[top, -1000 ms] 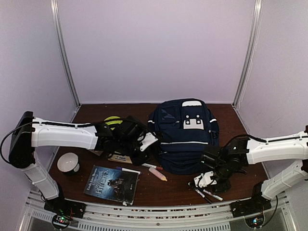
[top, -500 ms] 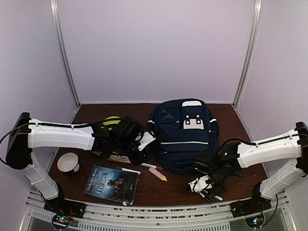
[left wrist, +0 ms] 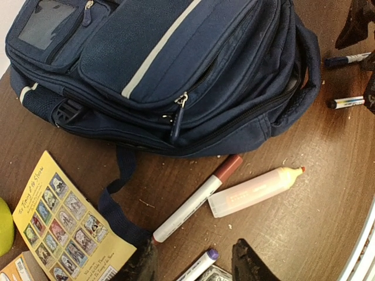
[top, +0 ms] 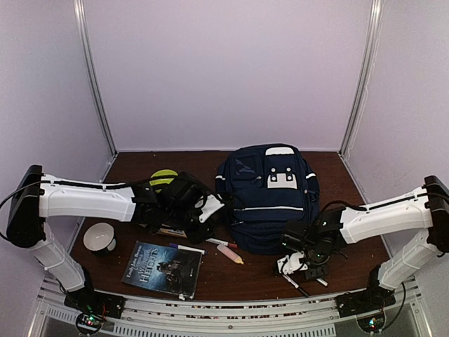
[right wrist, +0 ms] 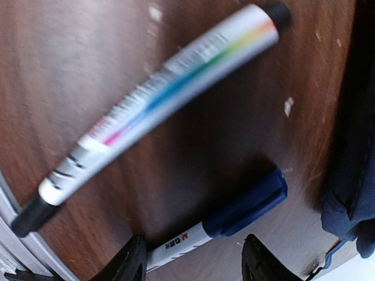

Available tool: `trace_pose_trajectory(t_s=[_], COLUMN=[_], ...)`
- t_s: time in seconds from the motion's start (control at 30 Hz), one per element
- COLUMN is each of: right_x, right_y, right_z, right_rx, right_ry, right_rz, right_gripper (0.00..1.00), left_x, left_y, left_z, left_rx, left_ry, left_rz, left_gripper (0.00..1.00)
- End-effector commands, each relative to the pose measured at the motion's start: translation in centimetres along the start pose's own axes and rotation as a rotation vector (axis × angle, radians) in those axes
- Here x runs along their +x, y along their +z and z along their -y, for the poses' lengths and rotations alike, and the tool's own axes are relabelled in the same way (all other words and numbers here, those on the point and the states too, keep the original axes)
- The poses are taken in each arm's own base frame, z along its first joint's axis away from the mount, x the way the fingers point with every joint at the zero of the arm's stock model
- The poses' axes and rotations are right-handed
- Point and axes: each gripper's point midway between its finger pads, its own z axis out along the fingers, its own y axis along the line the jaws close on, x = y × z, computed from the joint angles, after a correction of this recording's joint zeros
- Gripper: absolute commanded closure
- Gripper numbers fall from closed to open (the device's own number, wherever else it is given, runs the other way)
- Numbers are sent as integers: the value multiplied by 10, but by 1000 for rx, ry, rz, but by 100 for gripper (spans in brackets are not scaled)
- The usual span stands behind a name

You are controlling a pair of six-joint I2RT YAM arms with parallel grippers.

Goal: Pack the student bag
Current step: Pick up the pen from the center of the board.

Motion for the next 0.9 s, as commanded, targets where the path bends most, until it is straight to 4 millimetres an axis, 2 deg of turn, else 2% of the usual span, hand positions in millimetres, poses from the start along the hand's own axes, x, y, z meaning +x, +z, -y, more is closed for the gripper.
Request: trace_pose_trajectory(t_s=[0.0,0.17,0.6,0.87], right_x=[19,35,61,66], right_y=[0,3,10,14], right_z=[10,18,28,40], right_rx=[9,-34,-146,-156], right_ry=[53,109,216,291], right_rz=[-36,-44,-55,-35], right_gripper=[45,47,63,71], left_x=[-12,-10,-6,-6], left_y=[-7,-6,-5,-5], left_z=[-6,-6,-4,-3], left_rx=[-19,-20,-13,-9], left_ry=[-20,-22,-34,-33], left_rz=[64,61,73,79], left_gripper=[55,55,55,55])
